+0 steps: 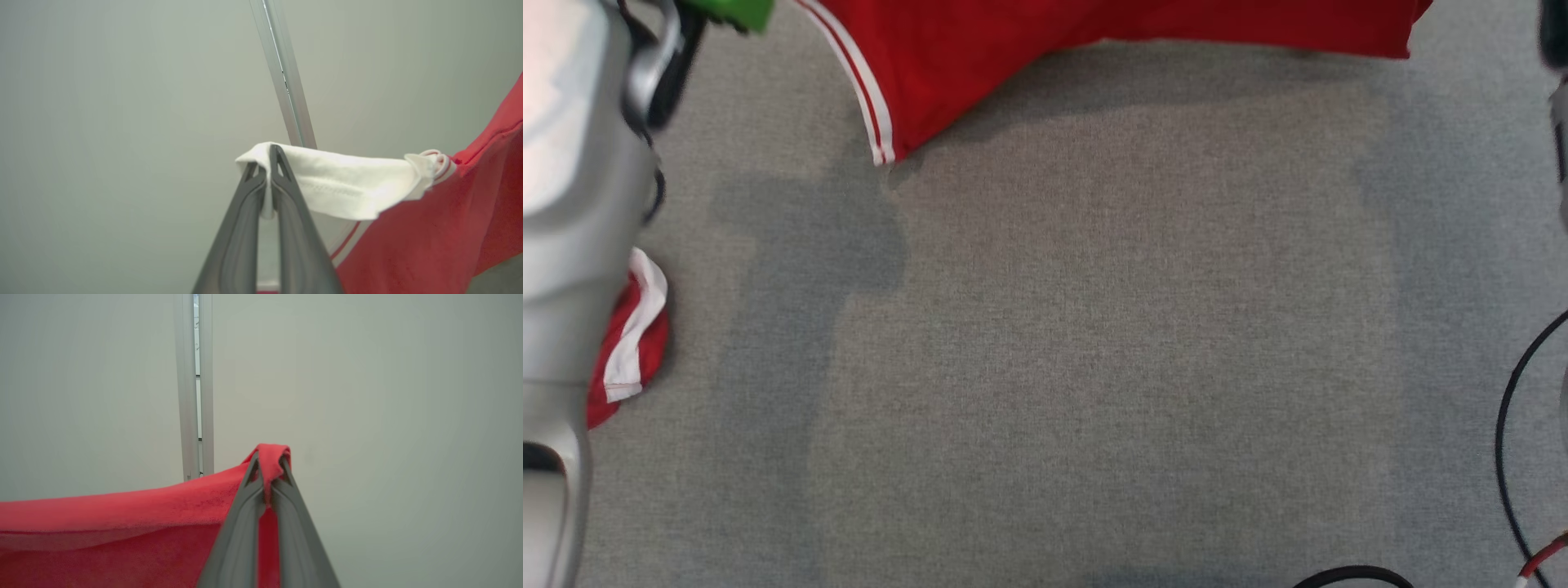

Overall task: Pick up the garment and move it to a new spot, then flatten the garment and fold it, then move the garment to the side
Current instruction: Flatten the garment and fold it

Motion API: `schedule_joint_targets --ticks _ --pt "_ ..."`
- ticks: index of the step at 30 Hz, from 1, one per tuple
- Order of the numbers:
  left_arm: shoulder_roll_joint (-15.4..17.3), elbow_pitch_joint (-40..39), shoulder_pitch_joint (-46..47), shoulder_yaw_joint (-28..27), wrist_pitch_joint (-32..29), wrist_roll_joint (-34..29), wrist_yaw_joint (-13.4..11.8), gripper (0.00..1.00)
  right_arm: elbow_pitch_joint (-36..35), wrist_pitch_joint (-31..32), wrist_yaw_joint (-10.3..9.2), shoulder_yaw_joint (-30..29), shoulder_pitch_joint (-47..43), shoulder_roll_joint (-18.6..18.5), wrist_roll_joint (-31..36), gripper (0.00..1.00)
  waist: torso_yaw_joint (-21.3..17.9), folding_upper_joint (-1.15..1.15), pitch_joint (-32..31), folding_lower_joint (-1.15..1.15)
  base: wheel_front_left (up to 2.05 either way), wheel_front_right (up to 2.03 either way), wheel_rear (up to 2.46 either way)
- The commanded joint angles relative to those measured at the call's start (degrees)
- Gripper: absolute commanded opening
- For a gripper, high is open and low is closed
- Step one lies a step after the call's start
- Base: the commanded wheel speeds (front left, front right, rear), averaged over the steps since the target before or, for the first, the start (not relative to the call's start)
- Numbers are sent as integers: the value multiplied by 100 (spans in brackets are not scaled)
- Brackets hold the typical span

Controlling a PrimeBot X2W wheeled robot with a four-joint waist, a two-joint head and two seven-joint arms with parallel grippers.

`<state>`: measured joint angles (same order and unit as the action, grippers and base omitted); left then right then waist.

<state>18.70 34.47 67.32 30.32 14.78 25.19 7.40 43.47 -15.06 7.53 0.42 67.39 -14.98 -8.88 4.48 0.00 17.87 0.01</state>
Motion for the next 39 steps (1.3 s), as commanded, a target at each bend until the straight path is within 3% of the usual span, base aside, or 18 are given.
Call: schedule_joint_targets --ticks 1,7,14,21,29,39 --pt "55 145 535 -30 43 -95 15 0 96 -12 -9 -98 475 -43 173 0 -161 0 1415 -1 0 0 0" --pt "84 145 2146 -206 30 -944 -224 0 132 -14 -9 -450 2013 -12 919 0 -206 0 1671 -1 0 0 0" --pt "23 -287 2473 -381 32 -1477 -274 0 -101 -15 -9 -992 2208 120 1467 0 -189 0 1629 -1 0 0 0" --pt "-133 -361 1199 -800 33 -1249 -132 0 39 -16 -9 -1161 1000 165 1129 0 -199 0 1620 -1 0 0 0" --pt "-514 -554 -756 -1178 33 -1018 -33 0 -196 -16 -9 -820 -728 223 162 0 -277 0 944 -1 0 0 0" --pt "-1149 -567 -4010 -1819 34 -697 10 0 20 -16 -9 4 -3193 71 -893 0 -371 0 -761 -1 0 0 0"
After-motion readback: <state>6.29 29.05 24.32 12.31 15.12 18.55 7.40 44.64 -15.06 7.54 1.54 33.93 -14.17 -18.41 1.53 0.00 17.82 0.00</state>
